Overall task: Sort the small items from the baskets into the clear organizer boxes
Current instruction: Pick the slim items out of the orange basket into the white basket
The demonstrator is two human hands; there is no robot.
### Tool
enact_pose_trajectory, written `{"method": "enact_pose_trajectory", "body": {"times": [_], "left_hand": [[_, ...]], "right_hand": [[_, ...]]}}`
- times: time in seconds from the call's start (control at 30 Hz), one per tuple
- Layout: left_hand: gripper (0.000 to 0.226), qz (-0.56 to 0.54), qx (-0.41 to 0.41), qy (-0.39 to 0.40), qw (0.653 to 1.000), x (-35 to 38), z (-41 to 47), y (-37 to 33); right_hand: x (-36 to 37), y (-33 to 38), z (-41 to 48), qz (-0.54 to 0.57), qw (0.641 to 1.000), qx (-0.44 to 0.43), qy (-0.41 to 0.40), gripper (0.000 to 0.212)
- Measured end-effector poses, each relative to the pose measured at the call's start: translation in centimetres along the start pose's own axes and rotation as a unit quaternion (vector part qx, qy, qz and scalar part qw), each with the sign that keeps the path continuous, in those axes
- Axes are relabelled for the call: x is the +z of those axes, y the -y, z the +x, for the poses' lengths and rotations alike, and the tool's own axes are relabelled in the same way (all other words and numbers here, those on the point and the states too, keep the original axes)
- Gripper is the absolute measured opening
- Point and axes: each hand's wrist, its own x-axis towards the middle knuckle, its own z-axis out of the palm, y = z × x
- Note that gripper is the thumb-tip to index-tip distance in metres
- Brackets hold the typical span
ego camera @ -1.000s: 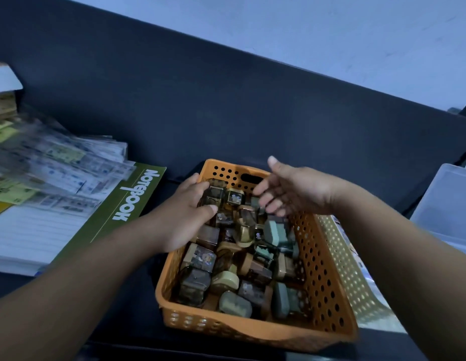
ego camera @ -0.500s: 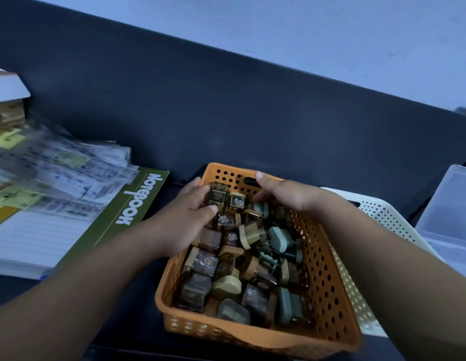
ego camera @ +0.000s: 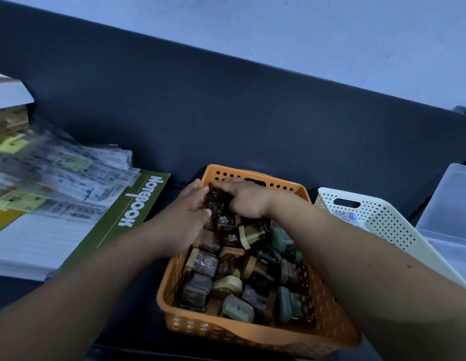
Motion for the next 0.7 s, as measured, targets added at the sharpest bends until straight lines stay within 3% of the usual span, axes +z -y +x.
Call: {"method": "enact_pose_trajectory", "body": {"times": [0.13,0.3,0.4,0.57,0.7], "left_hand": [[0.056,0.041,0.004,0.007,0.999,-0.2,-0.1,0.1],[0.057,0.038,0.002,0.019,0.999,-0.3,-0.2,-0.1],[0.058,0.036,0.003,0.019,0.999,-0.3,-0.1,0.0],[0.058,0.04,0.009,0.015,0.999,-0.2,0.1,0.1],[0.058,0.035,0.005,0.015,0.999,-0.2,0.3,0.2]], "right_hand": [[-0.7,-0.5,-0.2,0.017,1.0,0.023,-0.004,0.065],[-1.0,-1.6,-2.2,-0.018,0.999,-0.013,-0.041,0.045],[-0.9,-1.3,-2.8,0.021,0.996,-0.022,-0.082,0.035],[-0.4,0.1,-0.8,0.053,0.996,-0.032,-0.063,0.055],[0.1,0.0,0.7,0.01,0.999,-0.026,-0.021,0.054]]}}
